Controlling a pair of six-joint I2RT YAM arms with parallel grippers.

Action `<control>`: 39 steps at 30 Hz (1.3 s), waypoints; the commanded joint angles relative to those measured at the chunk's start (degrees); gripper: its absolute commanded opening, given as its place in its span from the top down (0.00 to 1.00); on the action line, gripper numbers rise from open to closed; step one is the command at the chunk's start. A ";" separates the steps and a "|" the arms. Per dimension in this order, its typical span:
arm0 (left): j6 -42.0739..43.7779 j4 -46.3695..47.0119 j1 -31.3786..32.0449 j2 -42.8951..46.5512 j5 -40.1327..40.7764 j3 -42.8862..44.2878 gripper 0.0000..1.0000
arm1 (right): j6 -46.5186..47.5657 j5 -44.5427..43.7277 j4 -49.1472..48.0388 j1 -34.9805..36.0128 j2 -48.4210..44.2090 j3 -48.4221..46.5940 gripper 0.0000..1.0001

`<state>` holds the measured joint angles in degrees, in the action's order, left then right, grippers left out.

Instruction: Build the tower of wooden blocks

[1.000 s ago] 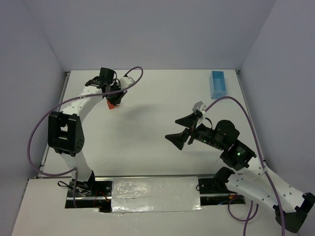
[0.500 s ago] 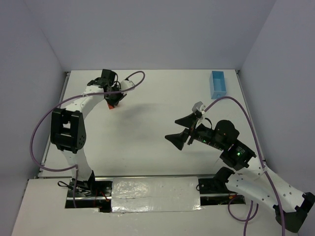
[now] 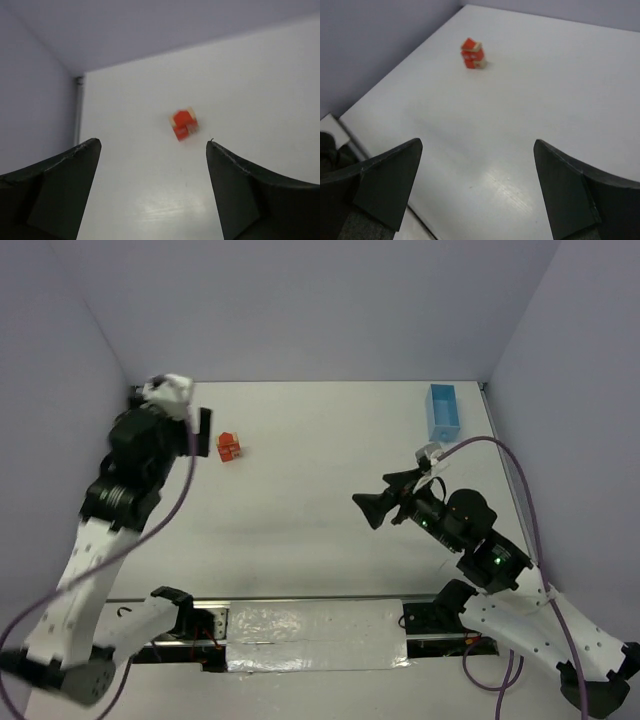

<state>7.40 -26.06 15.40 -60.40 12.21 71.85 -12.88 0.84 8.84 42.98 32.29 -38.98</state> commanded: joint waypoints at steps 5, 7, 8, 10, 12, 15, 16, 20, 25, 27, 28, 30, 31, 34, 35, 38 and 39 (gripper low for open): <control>-24.25 0.14 -1.16 26.89 32.69 -20.95 0.00 | -9.43 -31.55 28.49 -0.88 1.11 -17.08 0.00; -25.76 -1.09 -1.33 33.03 32.36 -24.72 0.01 | -10.84 -35.71 35.67 -1.06 -1.08 -19.62 0.00; -26.03 -2.14 -1.25 34.63 32.01 -25.79 0.01 | -11.63 -38.69 37.89 -0.97 -2.14 -20.42 0.00; -26.39 -4.86 -1.25 38.58 32.96 -27.99 0.00 | -13.21 -39.42 43.42 -1.06 -5.90 -22.18 0.00; -27.95 -6.10 -1.25 40.79 34.37 -29.92 0.00 | -14.53 -39.69 46.34 -1.06 -8.29 -23.33 0.00; -26.82 -4.09 -1.25 45.36 30.33 -31.77 0.01 | -14.71 -38.90 47.85 -1.06 -13.30 -21.85 0.00; -26.56 -3.56 -1.25 46.33 30.68 -32.04 0.00 | -14.80 -39.33 48.02 -1.06 -14.18 -21.58 0.00; -25.94 -3.38 -1.25 46.34 29.20 -31.78 0.01 | -13.92 -38.81 46.71 -1.06 -16.12 -21.31 0.00; -25.94 -3.12 -1.25 48.71 28.05 -32.21 0.00 | -13.57 -38.90 45.39 -1.06 -14.28 -20.43 0.00; -26.03 -3.11 -1.25 49.94 28.22 -32.30 0.00 | -13.31 -38.72 44.86 -0.97 -13.84 -19.99 0.00; -26.12 -3.12 -1.25 50.29 28.14 -32.30 0.00 | -13.31 -38.81 44.51 -1.06 -13.40 -19.91 0.00; -25.77 -2.85 -1.25 50.64 27.17 -32.57 0.00 | -13.39 -39.07 44.07 -1.06 -13.14 -19.73 0.00; -25.77 -2.85 -1.25 50.56 27.17 -32.57 0.01 | -13.39 -39.07 43.90 -1.06 -13.22 -19.64 0.00; -25.77 -2.68 -1.25 50.03 26.64 -32.57 0.00 | -13.13 -38.81 42.93 -1.06 -13.66 -19.47 0.00; -25.59 -2.59 -1.25 50.12 26.12 -32.65 0.01 | -12.96 -38.72 42.67 -1.06 -13.75 -19.38 0.00; -25.24 -2.33 -1.25 50.21 25.24 -32.74 0.00 | -12.78 -38.55 41.78 -1.06 -14.01 -18.85 0.00; -25.15 -2.32 -1.25 50.38 25.32 -32.83 0.00 | -12.87 -38.20 41.35 -1.06 -13.93 -18.59 0.00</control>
<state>-18.17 -31.48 14.26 -10.37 38.61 39.18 -26.00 -36.84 53.49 42.22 18.46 -58.37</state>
